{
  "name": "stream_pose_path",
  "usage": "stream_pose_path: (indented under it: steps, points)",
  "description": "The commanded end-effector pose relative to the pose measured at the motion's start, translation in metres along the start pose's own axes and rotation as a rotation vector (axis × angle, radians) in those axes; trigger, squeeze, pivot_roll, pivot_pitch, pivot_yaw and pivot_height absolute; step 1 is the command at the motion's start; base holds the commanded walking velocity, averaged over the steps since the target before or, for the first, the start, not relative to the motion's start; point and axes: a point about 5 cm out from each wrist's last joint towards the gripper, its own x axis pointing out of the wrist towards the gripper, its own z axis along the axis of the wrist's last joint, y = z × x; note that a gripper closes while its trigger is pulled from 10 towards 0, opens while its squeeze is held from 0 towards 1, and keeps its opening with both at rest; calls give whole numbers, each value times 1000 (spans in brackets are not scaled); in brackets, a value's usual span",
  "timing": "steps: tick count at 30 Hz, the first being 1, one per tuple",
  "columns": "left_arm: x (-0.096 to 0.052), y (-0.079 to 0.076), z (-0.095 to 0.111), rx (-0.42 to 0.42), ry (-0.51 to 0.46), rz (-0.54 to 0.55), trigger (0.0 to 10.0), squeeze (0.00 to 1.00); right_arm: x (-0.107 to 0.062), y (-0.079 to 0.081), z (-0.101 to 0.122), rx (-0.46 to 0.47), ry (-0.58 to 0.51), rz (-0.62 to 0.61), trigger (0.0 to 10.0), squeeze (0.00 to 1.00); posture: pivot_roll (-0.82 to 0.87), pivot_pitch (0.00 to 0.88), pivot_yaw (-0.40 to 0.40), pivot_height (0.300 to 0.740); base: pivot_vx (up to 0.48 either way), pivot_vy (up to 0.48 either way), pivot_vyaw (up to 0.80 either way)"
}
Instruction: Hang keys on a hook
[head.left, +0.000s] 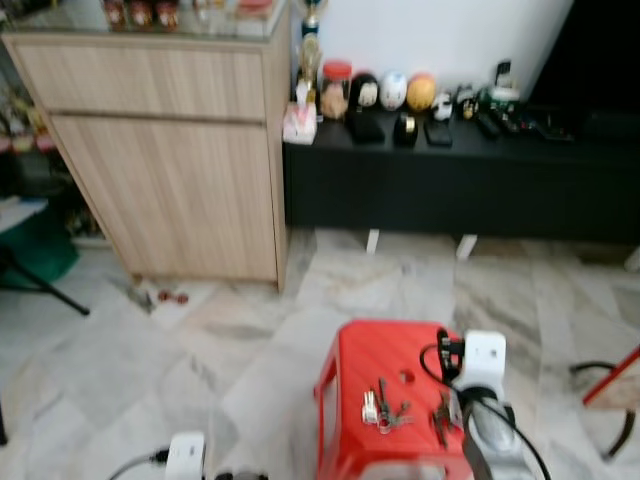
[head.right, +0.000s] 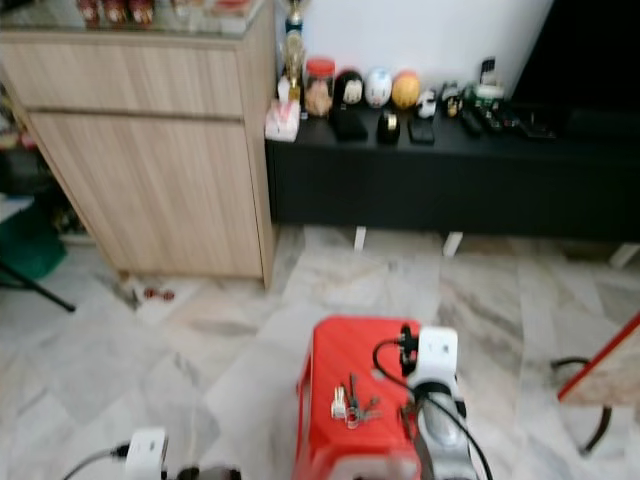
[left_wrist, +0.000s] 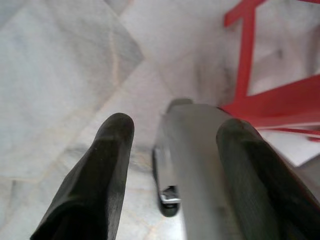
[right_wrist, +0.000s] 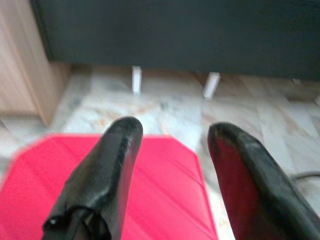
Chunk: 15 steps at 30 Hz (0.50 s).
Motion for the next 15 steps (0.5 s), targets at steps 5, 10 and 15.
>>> stream_pose_path:
  steps: [5,10,15]
  points:
    - [-2,-2,-10,3,40,-8,10000,0,-2,-4,-5,1,25,-16,10000,0,-16,0,-70,647,0,0,0]
    - [-2,-1,-10,1,42,-7,10000,0,-2,-3,-5,6,25,-17,10000,0,-12,0,-68,647,0,0,0]
    - [-2,-1,-10,0,43,-7,10000,0,-2,-3,-6,4,32,-19,10000,0,-13,0,-67,647,0,0,0]
